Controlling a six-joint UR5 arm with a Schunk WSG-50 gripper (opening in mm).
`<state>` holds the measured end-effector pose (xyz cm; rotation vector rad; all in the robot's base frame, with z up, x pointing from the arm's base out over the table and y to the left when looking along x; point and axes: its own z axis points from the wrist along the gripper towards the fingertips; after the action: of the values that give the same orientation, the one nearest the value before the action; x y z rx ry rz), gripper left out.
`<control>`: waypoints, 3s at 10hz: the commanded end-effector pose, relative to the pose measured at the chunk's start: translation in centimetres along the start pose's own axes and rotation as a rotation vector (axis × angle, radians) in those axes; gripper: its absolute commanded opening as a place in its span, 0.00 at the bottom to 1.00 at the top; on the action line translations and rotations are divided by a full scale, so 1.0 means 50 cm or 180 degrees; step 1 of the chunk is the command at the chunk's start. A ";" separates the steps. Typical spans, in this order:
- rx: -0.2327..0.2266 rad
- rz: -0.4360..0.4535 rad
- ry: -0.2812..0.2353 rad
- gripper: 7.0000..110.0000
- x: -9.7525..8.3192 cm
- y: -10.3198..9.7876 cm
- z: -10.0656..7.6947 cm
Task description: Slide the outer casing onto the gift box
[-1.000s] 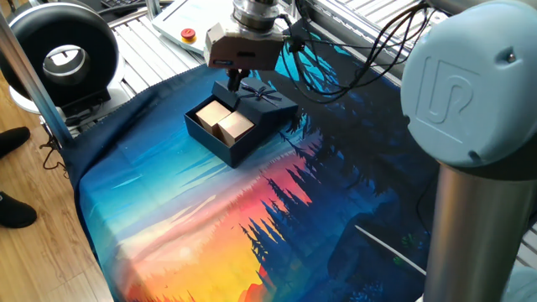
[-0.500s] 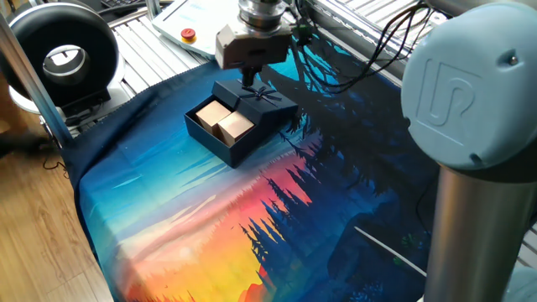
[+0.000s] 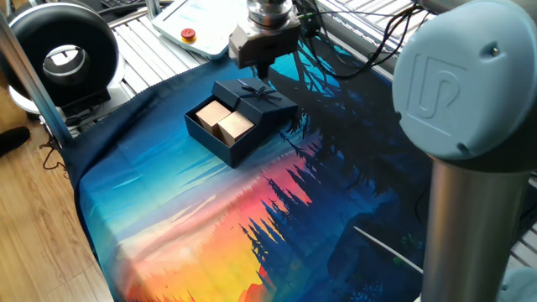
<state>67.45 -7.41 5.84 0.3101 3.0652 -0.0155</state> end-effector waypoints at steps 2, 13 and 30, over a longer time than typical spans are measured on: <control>0.0223 -0.0147 -0.0105 0.00 -0.029 -0.092 0.046; -0.0198 -0.0283 -0.0031 0.00 0.006 -0.086 0.114; -0.0772 -0.0854 0.0029 0.00 0.050 0.027 0.103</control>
<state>65.43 -6.26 0.40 -0.1337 3.0548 0.3090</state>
